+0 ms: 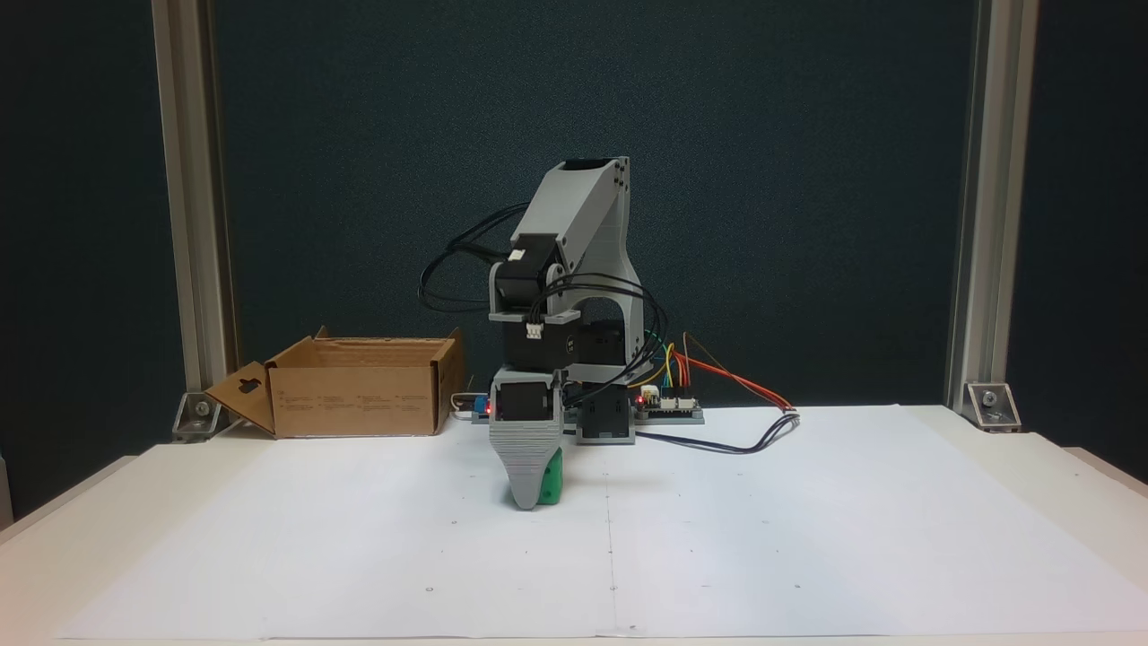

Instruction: Grasp a green dice and put it in the bin.

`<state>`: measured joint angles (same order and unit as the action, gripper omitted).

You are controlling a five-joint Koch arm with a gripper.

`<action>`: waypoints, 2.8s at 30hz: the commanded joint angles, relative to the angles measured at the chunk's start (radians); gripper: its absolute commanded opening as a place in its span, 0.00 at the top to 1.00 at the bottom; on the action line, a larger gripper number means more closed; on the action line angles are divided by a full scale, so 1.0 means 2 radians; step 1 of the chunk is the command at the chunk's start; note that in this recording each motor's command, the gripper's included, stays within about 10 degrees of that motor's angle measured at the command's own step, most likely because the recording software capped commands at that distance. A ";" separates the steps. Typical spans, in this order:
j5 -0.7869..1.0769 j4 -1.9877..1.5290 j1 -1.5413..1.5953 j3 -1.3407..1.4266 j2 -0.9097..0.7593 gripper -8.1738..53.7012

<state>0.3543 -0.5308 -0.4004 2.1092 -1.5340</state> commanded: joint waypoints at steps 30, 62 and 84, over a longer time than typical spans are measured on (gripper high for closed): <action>-0.094 -0.376 -0.106 -0.394 -0.068 0.67; 0.137 -0.214 -0.735 -0.489 0.148 0.47; -0.140 -0.207 -0.300 -0.463 -0.044 0.14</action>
<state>0.1749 -0.9541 -1.0891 1.1934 -1.5769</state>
